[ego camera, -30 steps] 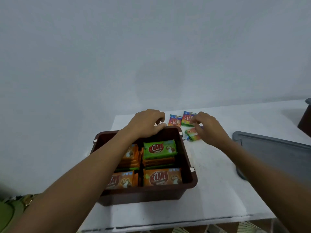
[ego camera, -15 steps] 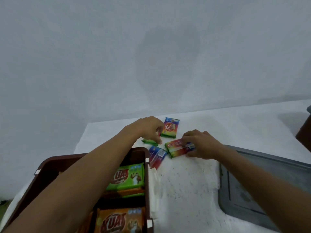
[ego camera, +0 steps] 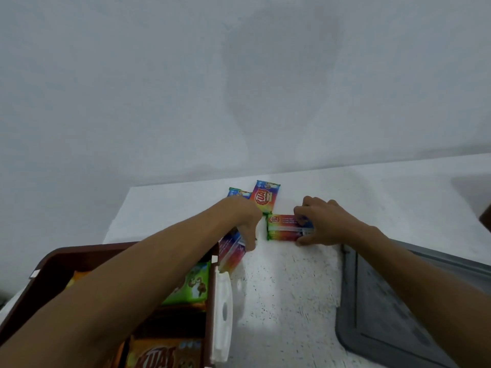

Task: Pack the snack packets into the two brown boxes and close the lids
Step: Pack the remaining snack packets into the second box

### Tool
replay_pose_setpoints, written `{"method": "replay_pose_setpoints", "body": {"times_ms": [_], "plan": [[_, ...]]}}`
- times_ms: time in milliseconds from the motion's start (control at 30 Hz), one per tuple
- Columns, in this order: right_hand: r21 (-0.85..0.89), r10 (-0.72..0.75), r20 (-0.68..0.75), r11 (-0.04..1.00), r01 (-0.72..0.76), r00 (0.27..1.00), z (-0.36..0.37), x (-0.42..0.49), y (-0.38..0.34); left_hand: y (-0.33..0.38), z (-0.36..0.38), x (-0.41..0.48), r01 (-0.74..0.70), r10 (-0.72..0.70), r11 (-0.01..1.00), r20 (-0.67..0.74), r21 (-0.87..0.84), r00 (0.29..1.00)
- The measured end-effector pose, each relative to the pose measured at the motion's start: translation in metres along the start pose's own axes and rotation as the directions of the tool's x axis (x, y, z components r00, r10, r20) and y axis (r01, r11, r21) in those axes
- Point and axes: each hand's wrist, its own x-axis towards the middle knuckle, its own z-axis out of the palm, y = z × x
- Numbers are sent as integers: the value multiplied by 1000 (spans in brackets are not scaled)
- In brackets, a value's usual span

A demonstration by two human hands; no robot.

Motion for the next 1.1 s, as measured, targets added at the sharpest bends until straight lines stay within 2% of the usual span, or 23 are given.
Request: {"method": "replay_pose_setpoints", "body": {"times_ms": [100,200,333,433,533,600,733,767,867,933,1000,1100], "plan": [[-6,16,25,1000,-16,1000,-4,-1,-5,-6,-4,2,-29,35,982,29,-187,999],[26,53,86,998,-55,995,-1,-6,-6,-21,-6,4,-52,50,914,-16,-401,999],[62,97,79,993,-102,992,0,-17,-5,-29,2,4,-102,32,935,-205,-340,978],[125,138,67,981,-146,988,-3,-27,-9,-28,8,7,-133,22,896,-256,-425,966],[165,186,15,969,-186,982,-7,-35,-12,-33,4,2,-203,51,761,-256,-616,965],[245,214,-20,948,-202,977,-14,-41,-17,-39,-1,-8,-298,45,647,-355,-702,934],[496,241,-83,852,-170,967,-29,-58,-41,-52,-10,-38,-514,-142,416,-612,-750,778],[504,247,-106,848,-162,963,-33,-62,-49,-56,-11,-47,-542,-188,408,-649,-734,737],[546,284,-175,825,-148,943,-44,-74,-79,-69,-3,-75,-575,-253,470,-726,-670,640],[696,315,-147,707,-129,938,-50,-82,-102,-77,9,-97,-571,-279,503,-747,-649,603],[844,285,-73,528,-93,956,-59,-93,-129,-85,27,-121,-545,-280,544,-750,-638,599],[913,170,-70,409,-5,983,-68,-104,-173,-98,64,-158,-524,-247,570,-741,-633,625]]}}
